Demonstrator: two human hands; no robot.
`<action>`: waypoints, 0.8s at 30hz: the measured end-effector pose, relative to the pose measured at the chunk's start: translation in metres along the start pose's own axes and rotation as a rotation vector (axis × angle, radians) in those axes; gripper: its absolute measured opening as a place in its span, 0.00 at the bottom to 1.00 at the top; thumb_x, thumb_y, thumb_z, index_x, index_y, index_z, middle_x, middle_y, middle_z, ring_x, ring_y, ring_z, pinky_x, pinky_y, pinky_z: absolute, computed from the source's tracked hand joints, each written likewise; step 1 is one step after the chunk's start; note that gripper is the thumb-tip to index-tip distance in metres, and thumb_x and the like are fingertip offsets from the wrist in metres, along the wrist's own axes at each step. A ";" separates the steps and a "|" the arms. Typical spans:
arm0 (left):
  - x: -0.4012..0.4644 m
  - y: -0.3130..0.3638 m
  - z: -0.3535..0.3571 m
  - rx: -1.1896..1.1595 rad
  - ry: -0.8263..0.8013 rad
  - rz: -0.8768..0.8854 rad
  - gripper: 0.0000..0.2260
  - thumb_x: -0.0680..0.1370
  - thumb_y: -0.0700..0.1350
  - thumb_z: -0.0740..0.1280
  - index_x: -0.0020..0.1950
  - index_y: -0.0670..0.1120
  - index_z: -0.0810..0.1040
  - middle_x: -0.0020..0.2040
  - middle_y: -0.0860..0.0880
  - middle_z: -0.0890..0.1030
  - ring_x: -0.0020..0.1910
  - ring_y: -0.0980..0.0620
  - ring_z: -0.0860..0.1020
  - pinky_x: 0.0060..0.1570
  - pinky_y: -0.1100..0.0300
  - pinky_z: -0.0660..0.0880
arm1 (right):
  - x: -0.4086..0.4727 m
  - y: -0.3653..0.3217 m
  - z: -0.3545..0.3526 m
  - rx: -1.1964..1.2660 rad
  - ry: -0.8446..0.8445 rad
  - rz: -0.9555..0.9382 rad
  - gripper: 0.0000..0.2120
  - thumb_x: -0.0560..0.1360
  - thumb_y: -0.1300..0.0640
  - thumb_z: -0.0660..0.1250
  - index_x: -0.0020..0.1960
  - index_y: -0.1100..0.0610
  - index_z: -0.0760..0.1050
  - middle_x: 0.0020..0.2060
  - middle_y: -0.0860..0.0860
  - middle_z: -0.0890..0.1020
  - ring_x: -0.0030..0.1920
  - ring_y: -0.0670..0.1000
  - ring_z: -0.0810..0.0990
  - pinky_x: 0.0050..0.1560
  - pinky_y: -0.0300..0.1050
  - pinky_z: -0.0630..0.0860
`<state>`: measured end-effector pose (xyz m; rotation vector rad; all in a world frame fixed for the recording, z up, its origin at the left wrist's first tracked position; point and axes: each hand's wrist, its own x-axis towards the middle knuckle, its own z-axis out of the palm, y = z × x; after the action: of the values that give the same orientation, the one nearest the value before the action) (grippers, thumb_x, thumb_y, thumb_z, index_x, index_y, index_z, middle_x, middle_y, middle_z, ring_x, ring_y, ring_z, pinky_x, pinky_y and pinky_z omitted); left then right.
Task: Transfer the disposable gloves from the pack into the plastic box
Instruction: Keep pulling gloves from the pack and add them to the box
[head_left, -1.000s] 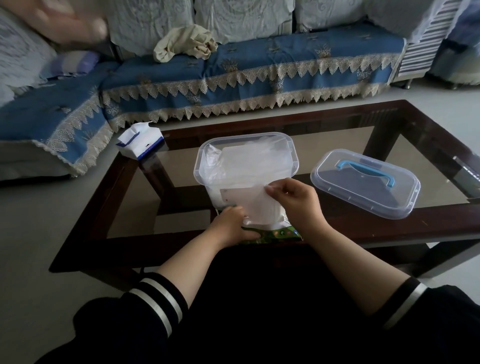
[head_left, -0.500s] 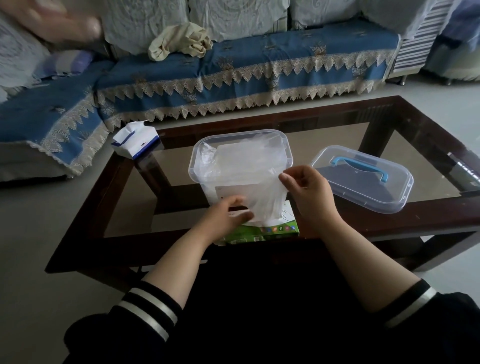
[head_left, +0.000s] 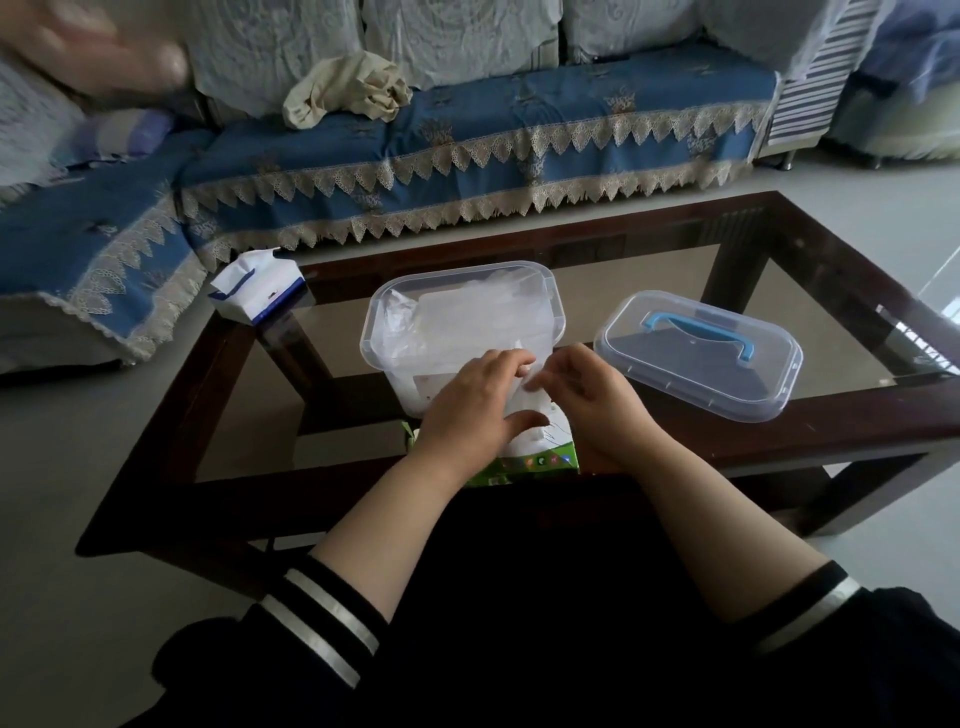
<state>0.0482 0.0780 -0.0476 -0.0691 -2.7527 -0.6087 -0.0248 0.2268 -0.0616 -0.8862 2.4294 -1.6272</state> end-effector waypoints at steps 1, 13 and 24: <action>0.003 0.001 0.001 0.002 -0.004 -0.014 0.22 0.75 0.52 0.72 0.65 0.47 0.72 0.59 0.49 0.77 0.56 0.51 0.75 0.53 0.57 0.75 | -0.001 0.000 0.001 0.010 -0.014 -0.008 0.06 0.78 0.57 0.66 0.45 0.50 0.70 0.42 0.47 0.83 0.44 0.48 0.81 0.49 0.52 0.78; -0.003 -0.002 0.007 0.031 0.094 -0.021 0.06 0.79 0.46 0.68 0.47 0.45 0.80 0.44 0.51 0.80 0.43 0.49 0.78 0.41 0.55 0.77 | -0.006 0.021 0.030 -0.365 -0.432 0.104 0.47 0.64 0.42 0.76 0.73 0.58 0.55 0.66 0.54 0.67 0.67 0.58 0.67 0.66 0.57 0.68; -0.002 0.002 0.012 0.269 0.140 0.061 0.05 0.77 0.44 0.70 0.47 0.43 0.80 0.33 0.46 0.81 0.28 0.43 0.80 0.24 0.59 0.70 | -0.008 0.013 0.027 -0.436 -0.533 0.168 0.47 0.70 0.49 0.74 0.76 0.60 0.47 0.73 0.56 0.61 0.71 0.58 0.64 0.72 0.54 0.59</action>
<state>0.0469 0.0854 -0.0578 -0.0458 -2.6579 -0.2142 -0.0135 0.2125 -0.0863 -0.9751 2.3971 -0.6880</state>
